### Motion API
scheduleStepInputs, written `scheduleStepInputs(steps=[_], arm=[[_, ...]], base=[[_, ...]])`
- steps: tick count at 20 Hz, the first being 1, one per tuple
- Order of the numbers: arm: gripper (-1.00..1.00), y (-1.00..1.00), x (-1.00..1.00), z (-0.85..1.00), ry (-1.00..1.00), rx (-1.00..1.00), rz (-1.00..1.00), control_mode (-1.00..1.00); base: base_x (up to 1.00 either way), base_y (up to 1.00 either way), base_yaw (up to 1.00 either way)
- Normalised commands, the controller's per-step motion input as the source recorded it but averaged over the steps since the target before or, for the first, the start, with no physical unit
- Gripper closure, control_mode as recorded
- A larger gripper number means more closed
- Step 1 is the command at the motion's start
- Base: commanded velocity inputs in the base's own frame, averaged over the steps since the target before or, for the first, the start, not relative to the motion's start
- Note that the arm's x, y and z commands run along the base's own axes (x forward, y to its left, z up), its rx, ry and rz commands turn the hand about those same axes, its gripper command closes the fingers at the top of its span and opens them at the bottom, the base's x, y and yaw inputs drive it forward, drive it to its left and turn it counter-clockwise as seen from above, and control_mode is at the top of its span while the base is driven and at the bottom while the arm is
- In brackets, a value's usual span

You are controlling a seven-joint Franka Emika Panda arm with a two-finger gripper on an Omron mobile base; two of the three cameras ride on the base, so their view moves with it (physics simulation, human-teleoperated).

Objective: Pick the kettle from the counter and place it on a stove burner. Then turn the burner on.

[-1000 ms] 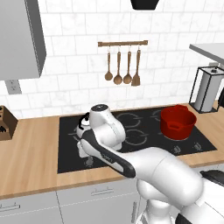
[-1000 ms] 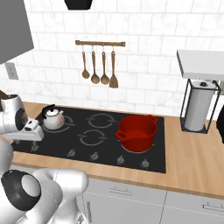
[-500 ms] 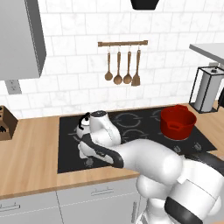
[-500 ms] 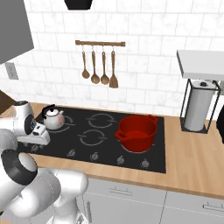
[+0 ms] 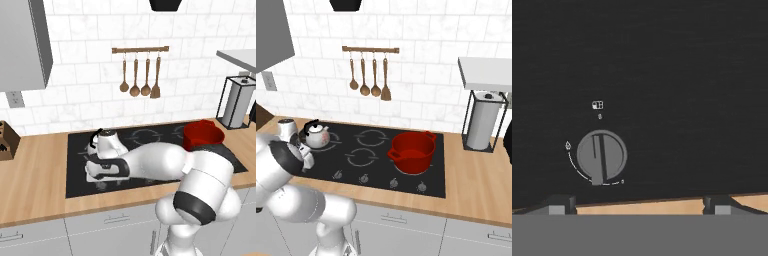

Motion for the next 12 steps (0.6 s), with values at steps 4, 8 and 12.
scheduleStepInputs(steps=[4, 8, 12], arm=[[-1.00, 0.24, 0.13, -0.18, 0.09, 0.00, -0.07, -1.00], [-1.00, 0.04, 0.09, -0.20, 0.05, 0.00, -0.04, -1.00], [-1.00, 0.00, 0.11, -0.18, 0.02, 0.00, -0.02, -1.00]], base=[[0.00, 0.00, 0.00], [0.00, 0.00, 0.00], [0.00, 0.00, 0.00]])
